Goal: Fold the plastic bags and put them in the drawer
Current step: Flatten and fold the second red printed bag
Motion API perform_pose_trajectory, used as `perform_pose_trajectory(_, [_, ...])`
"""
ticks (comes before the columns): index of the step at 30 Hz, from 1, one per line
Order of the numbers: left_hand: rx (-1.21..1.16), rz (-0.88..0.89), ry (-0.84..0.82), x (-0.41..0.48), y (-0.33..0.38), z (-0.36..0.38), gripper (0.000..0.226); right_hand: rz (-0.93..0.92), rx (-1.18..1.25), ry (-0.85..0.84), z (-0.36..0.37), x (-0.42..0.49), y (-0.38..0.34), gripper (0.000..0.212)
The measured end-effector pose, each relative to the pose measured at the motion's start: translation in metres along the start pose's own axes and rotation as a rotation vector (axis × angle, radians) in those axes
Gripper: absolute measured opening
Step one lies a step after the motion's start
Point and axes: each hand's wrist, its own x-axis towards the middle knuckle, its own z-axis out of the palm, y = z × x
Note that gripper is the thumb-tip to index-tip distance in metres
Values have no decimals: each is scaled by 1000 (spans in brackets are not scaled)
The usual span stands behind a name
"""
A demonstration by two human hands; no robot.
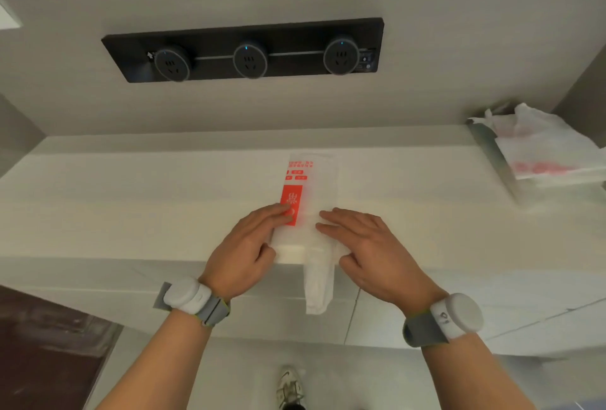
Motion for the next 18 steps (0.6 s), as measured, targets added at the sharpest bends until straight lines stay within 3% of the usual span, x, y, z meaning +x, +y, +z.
perform_pose_trajectory(5, [18, 31, -28, -12, 5, 1, 63, -25, 41, -37, 4, -7, 1, 67])
perform_pose_trajectory(9, [59, 47, -33, -21, 9, 6, 66, -69, 30, 19, 11, -14, 6, 52])
perform_pose_trajectory(13, [71, 75, 79, -27, 13, 18, 56, -79, 29, 111, 15, -15, 6, 40])
perform_pose_trajectory(18, [-10, 30, 168, -32, 19, 24, 44, -69, 55, 108, 7, -12, 2, 34])
